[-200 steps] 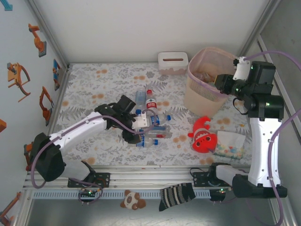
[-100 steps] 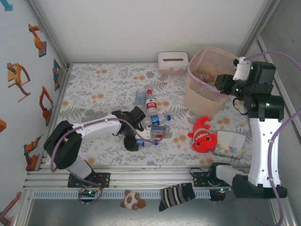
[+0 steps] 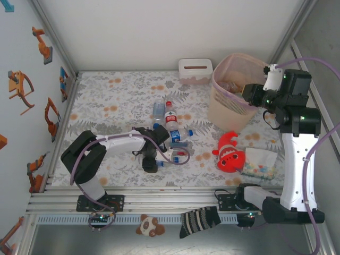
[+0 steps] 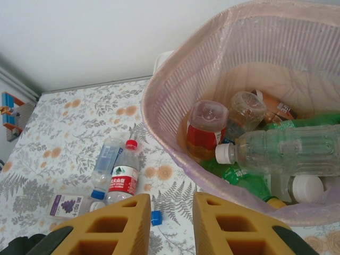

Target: Put the plastic bottles in the bin

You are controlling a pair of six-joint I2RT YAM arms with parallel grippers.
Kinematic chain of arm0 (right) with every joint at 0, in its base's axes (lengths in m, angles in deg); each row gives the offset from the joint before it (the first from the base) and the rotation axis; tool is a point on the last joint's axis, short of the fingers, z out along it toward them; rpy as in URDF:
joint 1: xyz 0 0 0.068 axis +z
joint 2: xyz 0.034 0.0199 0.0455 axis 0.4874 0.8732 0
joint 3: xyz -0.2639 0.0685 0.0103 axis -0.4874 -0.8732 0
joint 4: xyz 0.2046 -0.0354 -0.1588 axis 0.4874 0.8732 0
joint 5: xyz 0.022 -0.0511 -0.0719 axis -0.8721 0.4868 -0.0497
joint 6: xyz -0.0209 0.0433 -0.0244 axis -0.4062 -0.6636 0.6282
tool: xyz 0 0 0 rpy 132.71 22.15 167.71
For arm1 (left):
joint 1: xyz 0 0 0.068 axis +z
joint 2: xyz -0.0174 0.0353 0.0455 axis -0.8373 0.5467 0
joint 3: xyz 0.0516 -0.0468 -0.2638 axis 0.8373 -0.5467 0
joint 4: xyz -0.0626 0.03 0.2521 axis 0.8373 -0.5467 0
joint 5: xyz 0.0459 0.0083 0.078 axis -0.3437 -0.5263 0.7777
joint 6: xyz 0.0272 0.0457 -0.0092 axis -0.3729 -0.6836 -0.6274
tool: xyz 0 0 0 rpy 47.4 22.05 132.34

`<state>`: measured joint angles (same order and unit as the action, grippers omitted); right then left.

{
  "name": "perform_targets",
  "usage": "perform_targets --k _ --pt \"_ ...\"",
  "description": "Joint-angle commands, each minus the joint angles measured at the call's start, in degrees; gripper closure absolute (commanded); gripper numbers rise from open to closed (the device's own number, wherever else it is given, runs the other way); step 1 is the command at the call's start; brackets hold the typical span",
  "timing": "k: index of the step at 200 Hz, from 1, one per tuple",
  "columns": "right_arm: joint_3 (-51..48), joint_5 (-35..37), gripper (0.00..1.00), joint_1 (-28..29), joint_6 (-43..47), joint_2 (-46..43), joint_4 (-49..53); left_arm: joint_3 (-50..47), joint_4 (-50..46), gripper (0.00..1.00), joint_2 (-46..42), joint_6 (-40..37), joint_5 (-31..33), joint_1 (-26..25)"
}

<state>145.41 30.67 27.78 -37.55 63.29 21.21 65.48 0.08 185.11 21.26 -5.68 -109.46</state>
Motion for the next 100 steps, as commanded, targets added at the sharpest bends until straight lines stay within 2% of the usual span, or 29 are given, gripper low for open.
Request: perform_targets --k 1,55,100 --pt "0.15 -1.0 0.73 0.35 -0.6 -0.94 -1.18 1.06 -1.86 0.35 0.56 -0.7 0.13 -0.4" --pt "0.06 -1.99 0.73 0.42 -0.87 -1.68 -1.6 2.03 -2.75 0.46 -0.01 0.49 -1.36 -0.4" --pt "0.1 -3.33 0.73 0.42 -1.31 -2.85 -2.7 1.87 -2.67 0.48 -4.13 1.09 -6.56 -0.16"
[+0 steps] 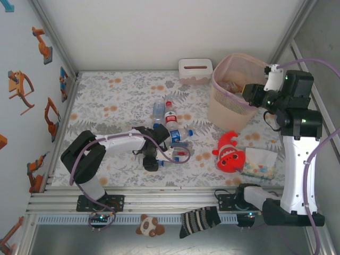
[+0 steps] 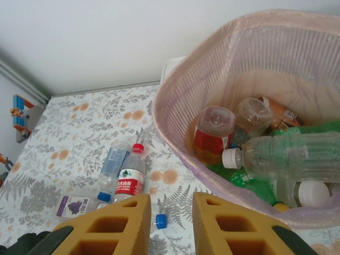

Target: Put the plastic bottles in the bin

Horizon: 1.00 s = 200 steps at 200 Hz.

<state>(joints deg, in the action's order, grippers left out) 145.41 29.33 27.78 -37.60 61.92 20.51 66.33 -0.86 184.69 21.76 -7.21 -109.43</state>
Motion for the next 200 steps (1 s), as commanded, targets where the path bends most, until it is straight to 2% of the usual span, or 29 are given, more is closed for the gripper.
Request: perform_targets --k 1,71,114,144,181,200 --pt "0.08 -2.06 0.73 0.42 -1.26 -1.48 -2.03 1.01 -1.68 0.48 -3.9 0.59 -5.24 -0.17" --pt "-3.84 -8.41 0.72 0.5 -5.55 -4.85 -9.92 1.81 3.56 0.48 -17.08 3.95 -16.53 2.82" --pt "-8.35 -10.57 0.71 2.05 -10.23 -8.04 -18.46 2.91 15.01 0.47 -24.85 8.89 -20.99 5.25" --pt "-12.55 -13.73 0.68 5.66 -10.85 -10.77 -27.36 6.64 21.09 0.46 -25.96 13.47 -26.98 5.64" --pt "-15.34 -18.04 0.61 13.06 -8.8 -12.19 -35.04 11.57 26.86 0.46 -25.05 20.2 -38.55 5.43" --pt "-16.95 -20.48 0.56 16.57 -7.75 -12.63 -39.48 11.72 32.41 0.46 -25.57 24.21 -42.3 5.12"
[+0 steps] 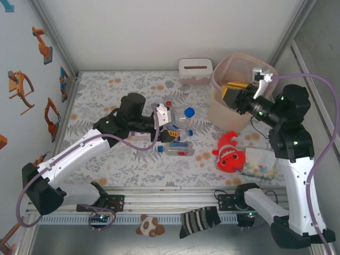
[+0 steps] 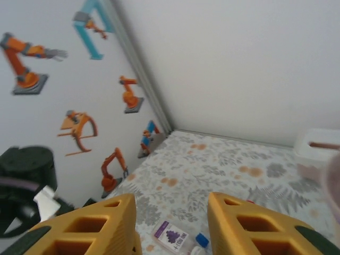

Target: Put the plastic bottles in the bin

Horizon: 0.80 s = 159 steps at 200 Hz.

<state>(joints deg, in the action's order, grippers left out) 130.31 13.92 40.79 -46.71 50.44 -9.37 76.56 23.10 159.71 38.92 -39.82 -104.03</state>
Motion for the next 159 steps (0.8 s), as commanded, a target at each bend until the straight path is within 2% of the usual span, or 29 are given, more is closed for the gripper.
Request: perform_targets --k 1,56,96,121,159 --pt "-1.96 -5.21 0.56 3.71 1.44 -1.17 -9.87 1.49 8.75 0.46 -0.66 7.29 -9.86 -0.32" --pt "-8.79 -11.79 0.38 11.41 6.98 -3.2 -22.98 1.75 21.91 0.45 -2.05 18.4 -16.71 -1.06" --pt "-8.84 -13.9 0.26 19.12 15.61 -1.47 -21.35 1.91 26.53 0.44 -2.82 21.58 -17.73 -2.0" --pt "-7.34 -11.7 0.23 23.2 17.67 1.15 -19.43 1.84 29.8 0.44 -2.97 23.75 -18.93 -2.4" --pt "-6.12 -12.75 0.22 28.0 19.14 4.97 -19.46 1.78 34.43 0.44 -2.85 26.86 -20.41 -2.73"
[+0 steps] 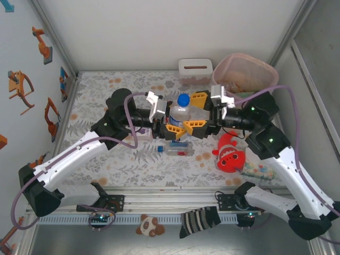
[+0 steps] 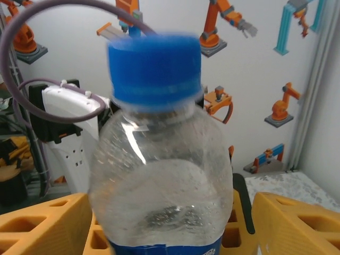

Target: Put the plastic bottles in the bin

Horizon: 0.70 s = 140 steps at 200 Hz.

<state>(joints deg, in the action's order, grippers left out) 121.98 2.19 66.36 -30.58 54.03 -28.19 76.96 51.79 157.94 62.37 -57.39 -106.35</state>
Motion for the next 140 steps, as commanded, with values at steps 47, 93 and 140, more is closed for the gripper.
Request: perform_targets --k 47,93,140 --pt "3.45 0.21 0.26 5.48 4.32 3.23 1.36 1.12 5.37 0.43 -1.49 2.81 -1.65 -0.6" --pt "3.88 0.81 0.35 5.95 4.33 3.41 1.67 0.69 5.23 0.42 -2.14 1.49 0.19 -0.61" --pt "4.68 1.62 0.45 5.93 4.5 4.06 1.98 -0.98 5.05 0.38 -3.74 -0.83 3.79 -0.6"
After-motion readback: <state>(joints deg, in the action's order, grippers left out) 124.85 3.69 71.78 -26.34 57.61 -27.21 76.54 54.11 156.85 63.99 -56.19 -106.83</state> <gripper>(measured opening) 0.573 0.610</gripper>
